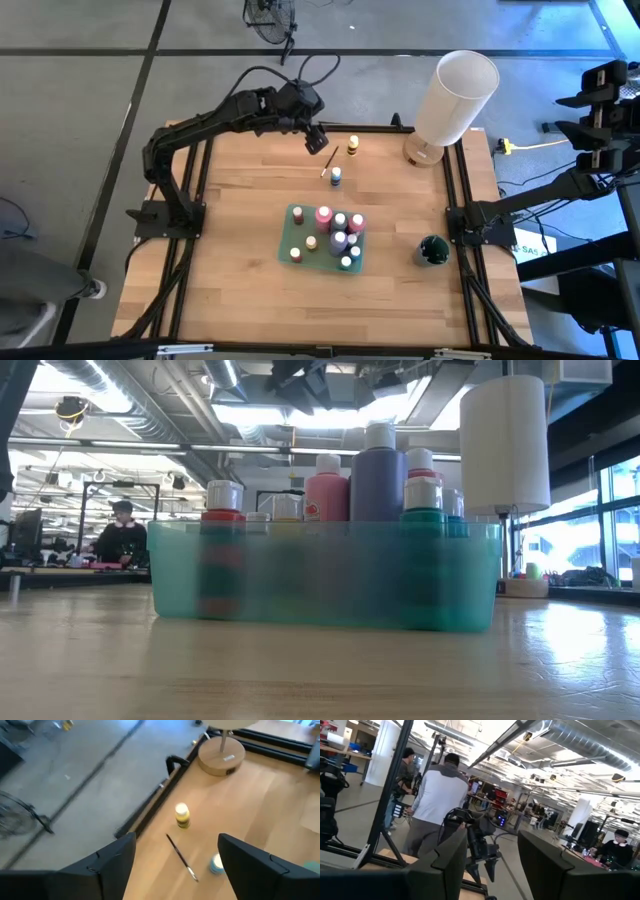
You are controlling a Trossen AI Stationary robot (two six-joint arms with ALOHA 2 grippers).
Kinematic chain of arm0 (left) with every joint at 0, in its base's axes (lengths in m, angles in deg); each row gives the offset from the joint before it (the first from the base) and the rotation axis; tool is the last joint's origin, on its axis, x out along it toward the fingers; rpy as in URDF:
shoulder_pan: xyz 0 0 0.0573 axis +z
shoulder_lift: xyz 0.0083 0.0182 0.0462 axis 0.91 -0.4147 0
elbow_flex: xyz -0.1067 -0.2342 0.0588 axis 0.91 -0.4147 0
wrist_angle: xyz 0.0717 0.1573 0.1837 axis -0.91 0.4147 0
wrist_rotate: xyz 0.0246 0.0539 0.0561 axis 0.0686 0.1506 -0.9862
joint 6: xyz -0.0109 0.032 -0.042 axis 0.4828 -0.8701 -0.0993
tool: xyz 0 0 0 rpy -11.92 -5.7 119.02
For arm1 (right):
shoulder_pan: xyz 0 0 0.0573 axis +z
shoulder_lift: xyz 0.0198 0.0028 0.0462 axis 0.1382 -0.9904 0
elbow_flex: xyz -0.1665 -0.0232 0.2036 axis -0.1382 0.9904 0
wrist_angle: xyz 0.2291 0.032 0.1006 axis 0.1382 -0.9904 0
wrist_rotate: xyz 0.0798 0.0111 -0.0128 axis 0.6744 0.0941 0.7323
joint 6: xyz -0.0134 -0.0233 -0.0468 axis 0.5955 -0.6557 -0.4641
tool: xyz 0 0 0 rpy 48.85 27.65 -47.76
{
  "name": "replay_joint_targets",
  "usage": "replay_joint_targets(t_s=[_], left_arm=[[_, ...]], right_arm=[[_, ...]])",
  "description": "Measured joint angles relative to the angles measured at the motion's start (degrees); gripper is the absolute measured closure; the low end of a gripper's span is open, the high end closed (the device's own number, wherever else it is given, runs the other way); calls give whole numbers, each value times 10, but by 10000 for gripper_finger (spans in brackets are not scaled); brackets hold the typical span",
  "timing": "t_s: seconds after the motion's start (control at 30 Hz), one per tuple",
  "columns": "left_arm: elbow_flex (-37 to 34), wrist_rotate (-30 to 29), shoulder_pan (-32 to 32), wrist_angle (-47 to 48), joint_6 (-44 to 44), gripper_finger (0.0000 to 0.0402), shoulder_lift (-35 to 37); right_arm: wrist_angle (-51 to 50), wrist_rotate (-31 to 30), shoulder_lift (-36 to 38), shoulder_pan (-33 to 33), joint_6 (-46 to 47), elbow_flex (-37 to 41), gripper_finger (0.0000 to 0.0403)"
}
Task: Pick & Place Paint Supplies
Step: Put the small blue paint bottle into the light green bin
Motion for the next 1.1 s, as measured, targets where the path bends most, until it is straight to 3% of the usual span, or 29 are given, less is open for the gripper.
replay_joint_targets(t_s=[0.5, 0.7, 0.83, 1.1], left_arm=[[0, 47, -2, 33, -30, 119, 13], [0, 79, 19, 28, -61, 119, 13], [0, 90, 19, 28, -83, 119, 5], [0, 71, 13, -10, -135, 119, 1]], right_arm=[[2, 2, 0, 0, -26, 0, 225], [-5, 32, 0, 0, 71, 0, 225], [-29, 32, 0, 0, 87, 0, 225], [-34, 32, 0, 0, 195, 19, 225]])
